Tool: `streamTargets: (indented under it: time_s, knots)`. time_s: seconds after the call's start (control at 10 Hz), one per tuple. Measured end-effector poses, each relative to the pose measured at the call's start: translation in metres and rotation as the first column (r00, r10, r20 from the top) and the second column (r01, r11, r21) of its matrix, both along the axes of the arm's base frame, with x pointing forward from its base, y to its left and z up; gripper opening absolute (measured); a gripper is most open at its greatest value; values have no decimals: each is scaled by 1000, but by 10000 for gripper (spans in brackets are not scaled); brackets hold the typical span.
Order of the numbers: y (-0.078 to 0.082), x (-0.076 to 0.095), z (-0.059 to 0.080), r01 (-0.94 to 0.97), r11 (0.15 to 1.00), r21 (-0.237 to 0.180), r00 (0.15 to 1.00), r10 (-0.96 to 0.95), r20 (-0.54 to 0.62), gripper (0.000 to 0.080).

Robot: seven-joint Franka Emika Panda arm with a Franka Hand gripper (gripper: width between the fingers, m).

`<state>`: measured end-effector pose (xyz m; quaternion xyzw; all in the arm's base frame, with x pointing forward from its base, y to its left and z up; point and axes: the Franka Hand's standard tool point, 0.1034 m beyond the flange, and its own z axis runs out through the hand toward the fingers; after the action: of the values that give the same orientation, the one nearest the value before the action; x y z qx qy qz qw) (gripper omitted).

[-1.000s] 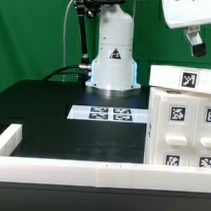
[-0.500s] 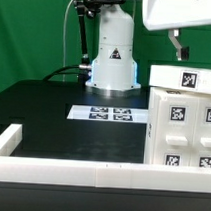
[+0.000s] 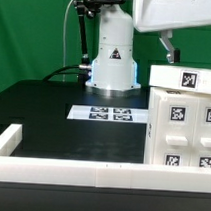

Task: Assemble cabinet

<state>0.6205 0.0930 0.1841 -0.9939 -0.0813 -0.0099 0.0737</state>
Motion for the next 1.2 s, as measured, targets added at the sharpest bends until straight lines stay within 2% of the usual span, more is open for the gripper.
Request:
streamTargets:
  time_s: [0.2, 0.5, 0.6, 0.8, 1.1, 1.2]
  knots:
    - [-1, 2, -3, -316, 946, -68, 946, 320, 59, 797]
    - [3, 2, -13, -534, 833, -142, 831, 549, 95, 797]
    - [0, 0, -15, -607, 780, -151, 778, 622, 90, 797]
    - [-4, -2, -23, -601, 786, -146, 784, 615, 80, 797]
    - [-7, -2, -25, -590, 795, -143, 794, 603, 76, 770]
    - [-7, -2, -25, -589, 795, -143, 794, 603, 77, 594]
